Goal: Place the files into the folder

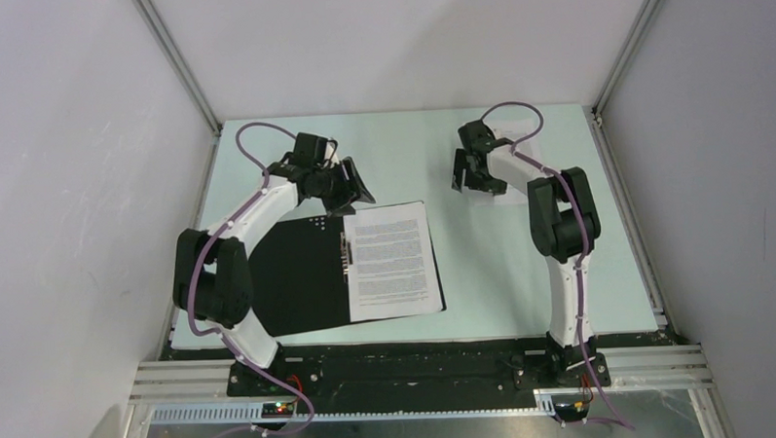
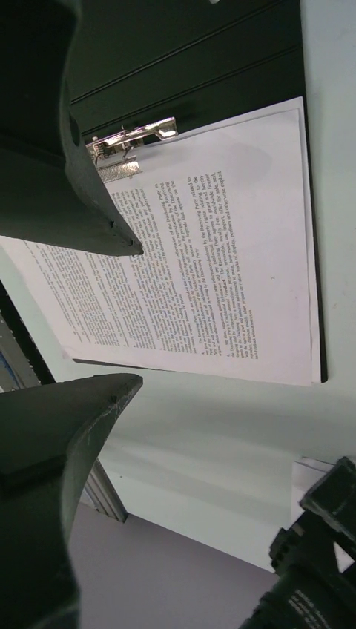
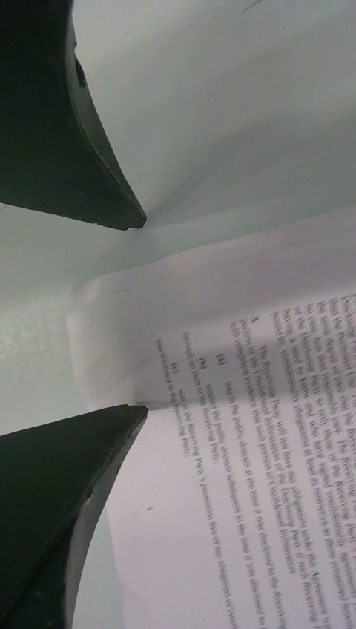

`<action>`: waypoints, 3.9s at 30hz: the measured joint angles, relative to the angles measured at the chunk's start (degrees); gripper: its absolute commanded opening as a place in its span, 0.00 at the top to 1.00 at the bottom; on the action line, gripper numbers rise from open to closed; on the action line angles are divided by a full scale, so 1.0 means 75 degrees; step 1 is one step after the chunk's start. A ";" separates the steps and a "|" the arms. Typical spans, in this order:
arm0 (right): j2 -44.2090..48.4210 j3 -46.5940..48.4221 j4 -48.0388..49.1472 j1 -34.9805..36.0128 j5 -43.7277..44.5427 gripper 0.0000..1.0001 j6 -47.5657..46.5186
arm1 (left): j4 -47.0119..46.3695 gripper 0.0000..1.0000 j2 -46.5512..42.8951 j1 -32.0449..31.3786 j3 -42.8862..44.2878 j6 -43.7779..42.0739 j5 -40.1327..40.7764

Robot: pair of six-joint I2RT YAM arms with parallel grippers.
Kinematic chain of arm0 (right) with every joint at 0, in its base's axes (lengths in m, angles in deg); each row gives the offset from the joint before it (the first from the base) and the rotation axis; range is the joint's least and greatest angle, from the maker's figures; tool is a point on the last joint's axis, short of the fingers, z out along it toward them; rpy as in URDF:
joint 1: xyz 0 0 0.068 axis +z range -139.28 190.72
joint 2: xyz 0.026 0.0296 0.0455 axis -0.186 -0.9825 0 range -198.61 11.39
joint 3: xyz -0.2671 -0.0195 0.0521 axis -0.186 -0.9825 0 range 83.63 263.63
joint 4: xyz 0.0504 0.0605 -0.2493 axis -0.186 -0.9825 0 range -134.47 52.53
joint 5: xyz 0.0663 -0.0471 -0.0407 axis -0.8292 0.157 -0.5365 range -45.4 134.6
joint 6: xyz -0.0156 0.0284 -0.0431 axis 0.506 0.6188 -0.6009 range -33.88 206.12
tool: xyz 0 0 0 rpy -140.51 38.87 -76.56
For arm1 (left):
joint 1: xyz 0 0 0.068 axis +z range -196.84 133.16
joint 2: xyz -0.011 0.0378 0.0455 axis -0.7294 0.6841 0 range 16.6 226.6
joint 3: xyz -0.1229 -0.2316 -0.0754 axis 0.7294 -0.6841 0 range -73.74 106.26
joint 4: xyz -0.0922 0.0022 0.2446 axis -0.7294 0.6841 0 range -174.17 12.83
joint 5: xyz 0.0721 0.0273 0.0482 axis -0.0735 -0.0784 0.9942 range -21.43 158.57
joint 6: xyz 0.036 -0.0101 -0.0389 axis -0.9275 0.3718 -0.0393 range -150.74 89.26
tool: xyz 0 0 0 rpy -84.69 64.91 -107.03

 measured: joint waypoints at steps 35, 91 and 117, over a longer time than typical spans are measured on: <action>-0.1341 0.2311 -0.1480 -0.0277 -0.0140 1.00 0.0172 | -0.0076 0.36 -0.0006 0.0000 -0.0035 0.0006 -0.0516; -0.0877 0.1201 0.1241 -0.4756 -0.4383 0.06 0.1346 | -0.0720 0.35 -0.0006 -0.0778 -0.0417 0.0466 -0.0892; -0.2046 0.3389 -0.1090 -0.3252 -0.5458 0.04 -0.0761 | -0.0699 0.34 0.0166 -0.0781 -0.0087 0.0562 -0.0997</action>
